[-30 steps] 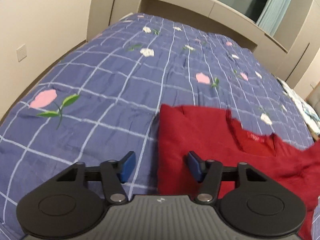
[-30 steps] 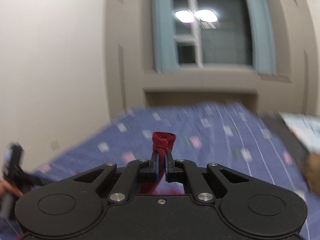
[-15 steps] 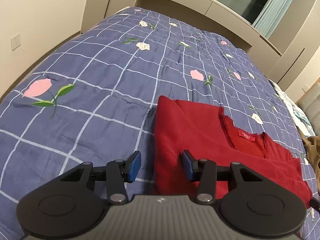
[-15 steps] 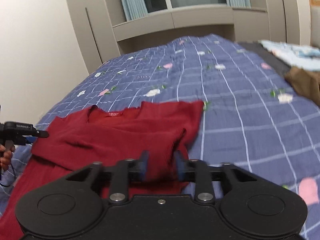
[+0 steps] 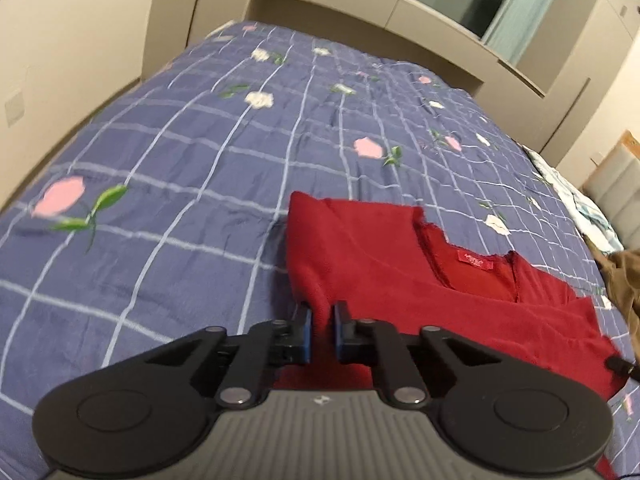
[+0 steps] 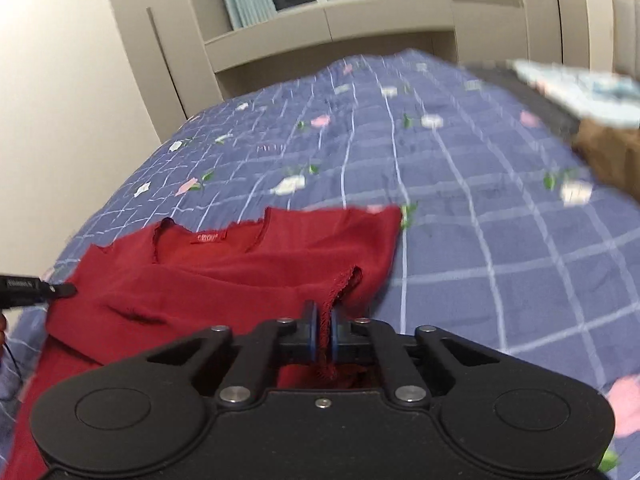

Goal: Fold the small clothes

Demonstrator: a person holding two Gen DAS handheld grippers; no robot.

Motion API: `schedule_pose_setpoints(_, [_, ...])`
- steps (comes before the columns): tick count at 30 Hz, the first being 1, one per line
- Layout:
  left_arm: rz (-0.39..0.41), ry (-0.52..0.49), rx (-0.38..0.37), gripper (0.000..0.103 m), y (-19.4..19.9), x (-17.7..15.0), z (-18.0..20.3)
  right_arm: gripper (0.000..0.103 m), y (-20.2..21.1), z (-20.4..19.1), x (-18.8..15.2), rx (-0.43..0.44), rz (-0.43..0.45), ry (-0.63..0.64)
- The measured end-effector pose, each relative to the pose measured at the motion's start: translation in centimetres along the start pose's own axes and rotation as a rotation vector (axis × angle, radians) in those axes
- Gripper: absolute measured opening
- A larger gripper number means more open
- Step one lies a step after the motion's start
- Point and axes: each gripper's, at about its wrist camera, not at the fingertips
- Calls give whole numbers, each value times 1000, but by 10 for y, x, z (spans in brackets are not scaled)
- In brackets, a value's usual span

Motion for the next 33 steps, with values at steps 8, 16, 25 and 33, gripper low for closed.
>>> schedule_pose_setpoints(8, [96,-29,8,7,13,-9,6,3,24,-26,14,-81,173,200])
schedule_pose_setpoints(16, [48,-49,75,10,-3,-11,5,5,-21,-6,-5,-114,11,135])
schedule_pose_setpoints(25, [77,-22,112,54,19,-17,5,40,-7,-14,-1,-161,80,189])
schedule_pose_setpoints(33, [18,-60,204,57,3,-27,3,47,-48,-10,-5,-245,-32,160])
Point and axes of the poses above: each gripper's, at about its wrist camera, not at the fingertips, and y roughly against the way its jaws point, z to its right, x to its top, and after that the axes turned 1 degree about -z, right-handed
